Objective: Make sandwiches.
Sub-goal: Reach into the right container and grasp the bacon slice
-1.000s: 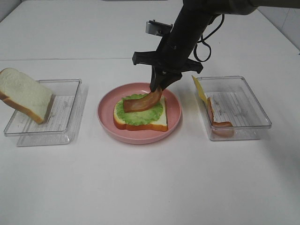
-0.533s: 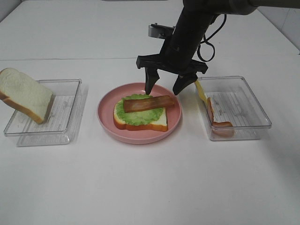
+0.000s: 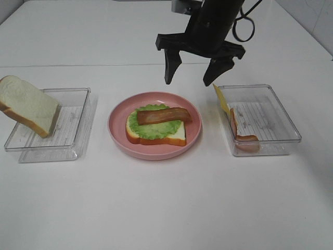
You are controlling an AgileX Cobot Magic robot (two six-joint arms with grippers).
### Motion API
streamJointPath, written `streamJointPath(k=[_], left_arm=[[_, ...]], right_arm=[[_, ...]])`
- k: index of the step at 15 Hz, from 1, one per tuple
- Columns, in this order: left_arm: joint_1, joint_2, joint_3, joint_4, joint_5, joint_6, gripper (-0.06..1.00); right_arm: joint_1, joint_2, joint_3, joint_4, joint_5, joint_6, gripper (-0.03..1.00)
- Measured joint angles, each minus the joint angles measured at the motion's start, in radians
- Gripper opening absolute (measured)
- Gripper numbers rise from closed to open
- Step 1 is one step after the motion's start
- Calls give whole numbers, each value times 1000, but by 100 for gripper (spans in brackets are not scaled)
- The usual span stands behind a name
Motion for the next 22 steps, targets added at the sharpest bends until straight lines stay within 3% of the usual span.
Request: streamJointPath(k=[3,8,13,19,22], left_arm=[[0,0,0,0,0,0,98],[0,0,0,0,0,0,98],[0,0,0,0,0,0,98],[0,0,0,0,0,0,98],[0,0,0,0,0,0,98]], right_arm=[[0,-57,7,-126,76,102,82],[-6,-96,179,-183,89,152,82],[-82,-67,241,-161,91,136,81],[-86,-5,241,-124,90,108,79],[-86,-4,242,-123,67,108,72]])
